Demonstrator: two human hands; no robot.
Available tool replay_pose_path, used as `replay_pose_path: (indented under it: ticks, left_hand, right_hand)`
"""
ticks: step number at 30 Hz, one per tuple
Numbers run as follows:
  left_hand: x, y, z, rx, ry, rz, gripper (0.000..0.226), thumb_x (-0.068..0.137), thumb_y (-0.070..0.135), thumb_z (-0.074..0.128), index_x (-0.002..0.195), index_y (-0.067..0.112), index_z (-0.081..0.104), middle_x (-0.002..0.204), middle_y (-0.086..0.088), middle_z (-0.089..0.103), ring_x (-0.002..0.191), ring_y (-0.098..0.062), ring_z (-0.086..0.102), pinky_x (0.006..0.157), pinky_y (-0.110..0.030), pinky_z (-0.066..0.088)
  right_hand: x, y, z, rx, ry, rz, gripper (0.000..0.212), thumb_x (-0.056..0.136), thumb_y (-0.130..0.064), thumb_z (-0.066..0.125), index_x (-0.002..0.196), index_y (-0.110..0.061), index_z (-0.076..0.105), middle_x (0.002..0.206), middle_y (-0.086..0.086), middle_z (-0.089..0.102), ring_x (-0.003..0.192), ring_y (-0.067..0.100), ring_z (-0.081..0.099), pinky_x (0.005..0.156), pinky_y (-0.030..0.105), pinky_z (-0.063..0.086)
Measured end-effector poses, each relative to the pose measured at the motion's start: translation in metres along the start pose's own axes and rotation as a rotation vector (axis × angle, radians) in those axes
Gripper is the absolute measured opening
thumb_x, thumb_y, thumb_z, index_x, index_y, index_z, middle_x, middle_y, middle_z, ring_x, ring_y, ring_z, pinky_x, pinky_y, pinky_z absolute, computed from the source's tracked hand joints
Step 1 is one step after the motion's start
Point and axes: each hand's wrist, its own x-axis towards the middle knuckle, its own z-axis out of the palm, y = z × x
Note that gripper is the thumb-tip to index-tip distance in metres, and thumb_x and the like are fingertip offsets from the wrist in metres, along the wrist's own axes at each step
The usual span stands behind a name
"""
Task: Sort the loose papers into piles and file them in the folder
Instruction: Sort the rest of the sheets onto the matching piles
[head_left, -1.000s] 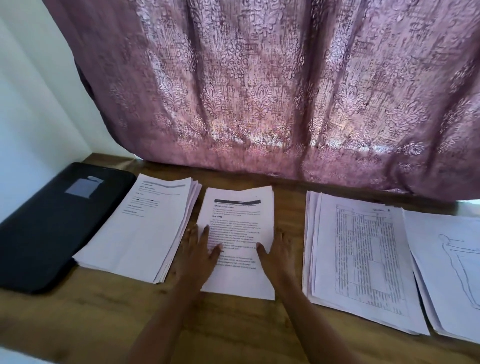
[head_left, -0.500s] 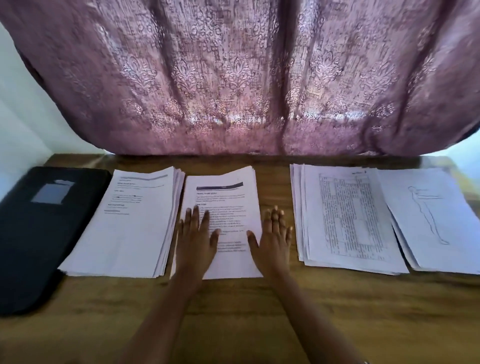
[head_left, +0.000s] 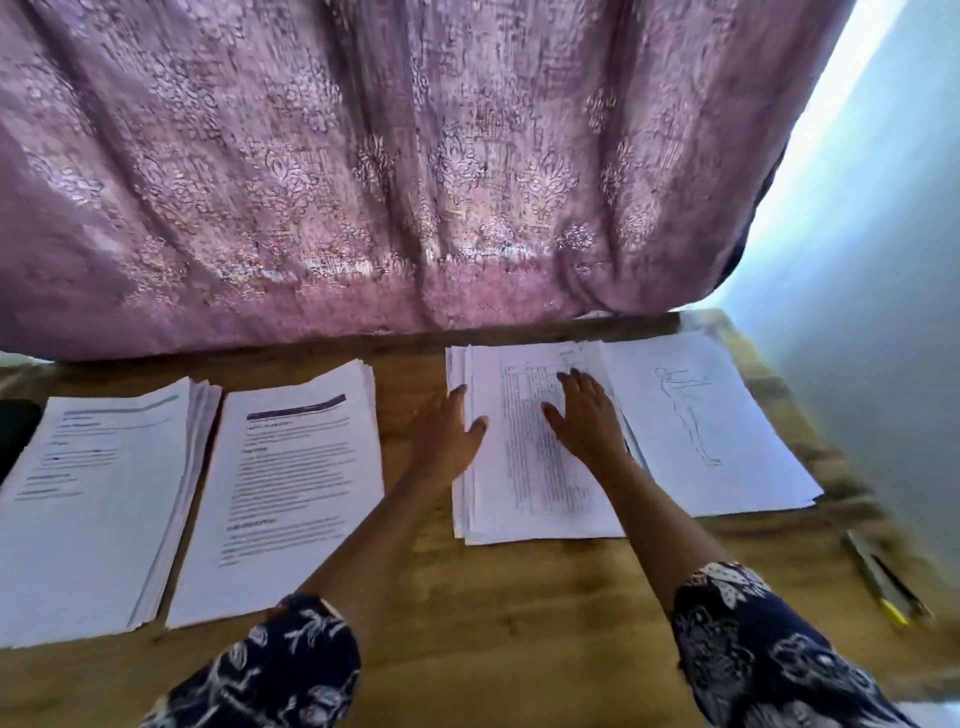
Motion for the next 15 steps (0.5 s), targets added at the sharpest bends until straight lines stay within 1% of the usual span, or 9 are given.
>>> replay_pose_path:
  ticks: [3, 4, 6, 7, 8, 9, 11, 13, 15]
  left_hand:
    - [0.032, 0.002, 0.023, 0.045, 0.037, -0.134, 0.077, 0.086, 0.070, 0.030, 0.151, 0.029, 0.021, 0.157, -0.005, 0.028, 0.140, -0.030, 0.035, 0.111, -0.048, 0.037]
    - [0.039, 0.005, 0.033, 0.072, 0.051, -0.158, 0.079, 0.085, 0.072, 0.026, 0.151, 0.030, 0.019, 0.158, -0.007, 0.026, 0.141, -0.031, 0.033, 0.112, -0.049, 0.034]
    - [0.044, 0.008, 0.049, 0.137, 0.084, -0.181, 0.072, 0.093, 0.063, 0.031, 0.152, 0.025, 0.021, 0.158, -0.011, 0.023, 0.145, -0.032, 0.023, 0.118, -0.048, 0.020]
    - [0.040, 0.009, 0.054, 0.155, 0.098, -0.192, 0.068, 0.096, 0.057, 0.036, 0.152, 0.021, 0.022, 0.159, -0.012, 0.021, 0.146, -0.031, 0.018, 0.119, -0.046, 0.013]
    - [0.034, 0.009, 0.057, 0.161, 0.122, -0.202, 0.067, 0.097, 0.052, 0.039, 0.152, 0.017, 0.022, 0.159, -0.012, 0.020, 0.147, -0.030, 0.015, 0.119, -0.044, 0.008]
    - [0.026, 0.009, 0.060, 0.168, 0.152, -0.212, 0.067, 0.098, 0.049, 0.040, 0.152, 0.015, 0.021, 0.159, -0.011, 0.020, 0.148, -0.029, 0.015, 0.119, -0.043, 0.007]
    - [0.007, 0.005, 0.061, 0.165, 0.197, -0.241, 0.069, 0.098, 0.048, 0.041, 0.153, 0.011, 0.020, 0.158, -0.010, 0.025, 0.146, -0.028, 0.023, 0.119, -0.044, 0.012]
    - [-0.015, 0.003, 0.059, 0.159, 0.207, -0.265, 0.069, 0.097, 0.046, 0.044, 0.152, 0.011, 0.020, 0.156, -0.010, 0.031, 0.141, -0.030, 0.033, 0.118, -0.045, 0.023]
    - [-0.039, 0.007, 0.057, 0.160, 0.232, -0.301, 0.070, 0.096, 0.045, 0.047, 0.152, 0.011, 0.023, 0.154, -0.009, 0.035, 0.137, -0.029, 0.040, 0.114, -0.042, 0.032]
  right_hand:
    - [0.024, 0.021, 0.007, -0.096, -0.078, -0.097, 0.065, 0.097, -0.050, 0.041, 0.149, -0.016, 0.025, 0.159, 0.009, 0.017, 0.147, 0.026, 0.013, 0.118, 0.045, 0.011]
    - [0.032, 0.030, 0.012, -0.101, -0.105, -0.113, 0.067, 0.097, -0.052, 0.038, 0.151, -0.017, 0.021, 0.160, 0.007, 0.012, 0.148, 0.026, 0.009, 0.119, 0.046, 0.008]
    - [0.039, 0.040, 0.024, -0.102, -0.168, -0.143, 0.070, 0.097, -0.056, 0.030, 0.153, -0.018, 0.012, 0.161, 0.006, 0.005, 0.149, 0.024, 0.001, 0.120, 0.047, 0.003]
    - [0.039, 0.041, 0.030, -0.096, -0.193, -0.162, 0.070, 0.098, -0.056, 0.026, 0.154, -0.018, 0.008, 0.161, 0.005, 0.001, 0.148, 0.024, -0.002, 0.120, 0.047, 0.000]
    - [0.038, 0.039, 0.034, -0.087, -0.204, -0.187, 0.070, 0.098, -0.057, 0.024, 0.154, -0.019, 0.004, 0.161, 0.005, -0.002, 0.148, 0.023, -0.005, 0.120, 0.047, -0.002]
    - [0.036, 0.036, 0.038, -0.071, -0.207, -0.214, 0.070, 0.098, -0.057, 0.023, 0.154, -0.019, 0.003, 0.161, 0.005, -0.003, 0.148, 0.023, -0.006, 0.119, 0.047, -0.004]
    - [0.028, 0.028, 0.042, -0.036, -0.207, -0.260, 0.071, 0.097, -0.057, 0.024, 0.154, -0.020, 0.004, 0.161, 0.005, -0.002, 0.148, 0.024, -0.006, 0.119, 0.046, -0.004]
    - [0.013, 0.022, 0.045, -0.003, -0.215, -0.296, 0.071, 0.097, -0.057, 0.027, 0.154, -0.019, 0.006, 0.161, 0.005, -0.001, 0.148, 0.024, -0.005, 0.118, 0.046, -0.005]
    - [-0.005, 0.022, 0.045, 0.063, -0.240, -0.334, 0.071, 0.097, -0.054, 0.032, 0.154, -0.019, 0.008, 0.162, 0.003, 0.000, 0.148, 0.022, -0.005, 0.118, 0.044, -0.005]
